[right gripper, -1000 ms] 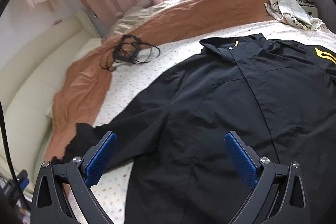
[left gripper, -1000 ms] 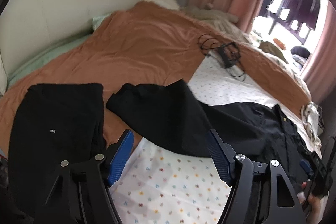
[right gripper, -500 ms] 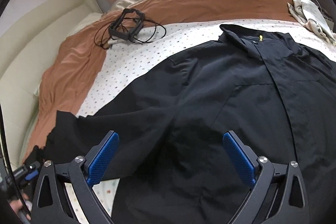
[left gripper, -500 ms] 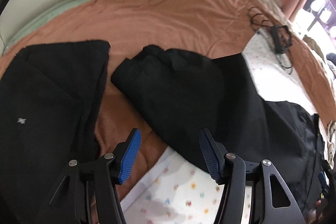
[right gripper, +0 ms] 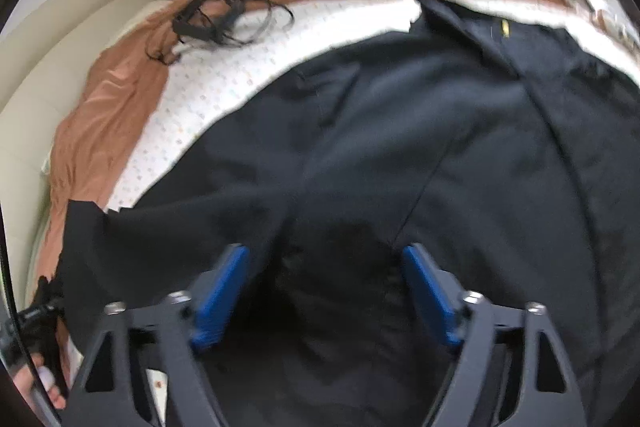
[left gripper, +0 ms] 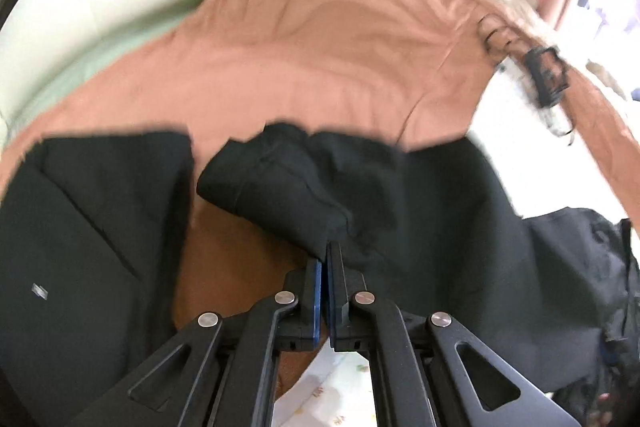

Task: Fold large clothes
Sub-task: 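Lift the sleeve with the left gripper, fold it across the jacket body, release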

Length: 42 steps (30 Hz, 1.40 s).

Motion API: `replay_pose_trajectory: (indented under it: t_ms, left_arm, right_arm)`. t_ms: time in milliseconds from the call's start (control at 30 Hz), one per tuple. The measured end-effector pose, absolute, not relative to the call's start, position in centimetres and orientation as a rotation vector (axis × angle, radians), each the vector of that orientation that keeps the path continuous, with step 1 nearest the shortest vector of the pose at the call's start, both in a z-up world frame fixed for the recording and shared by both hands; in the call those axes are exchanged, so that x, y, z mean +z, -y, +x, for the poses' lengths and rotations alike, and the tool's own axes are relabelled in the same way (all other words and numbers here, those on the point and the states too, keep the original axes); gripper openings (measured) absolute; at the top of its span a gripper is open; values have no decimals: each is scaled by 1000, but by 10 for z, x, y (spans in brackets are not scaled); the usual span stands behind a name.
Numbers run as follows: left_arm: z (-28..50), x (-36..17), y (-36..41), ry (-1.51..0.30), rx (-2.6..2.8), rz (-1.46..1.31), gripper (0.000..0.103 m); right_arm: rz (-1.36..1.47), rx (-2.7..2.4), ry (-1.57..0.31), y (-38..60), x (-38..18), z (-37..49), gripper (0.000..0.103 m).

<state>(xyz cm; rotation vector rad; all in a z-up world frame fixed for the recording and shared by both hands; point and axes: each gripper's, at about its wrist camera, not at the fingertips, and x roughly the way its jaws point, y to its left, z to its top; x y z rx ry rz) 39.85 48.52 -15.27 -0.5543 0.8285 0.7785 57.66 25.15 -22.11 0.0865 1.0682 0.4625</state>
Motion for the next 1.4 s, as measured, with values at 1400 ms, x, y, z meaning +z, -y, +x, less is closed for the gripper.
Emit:
replay_pose_trajectory:
  t_ms: [1400]
  left_arm:
    - [595, 125, -87, -552, 44, -106, 1]
  right_arm:
    - [648, 172, -890, 84, -146, 520, 77]
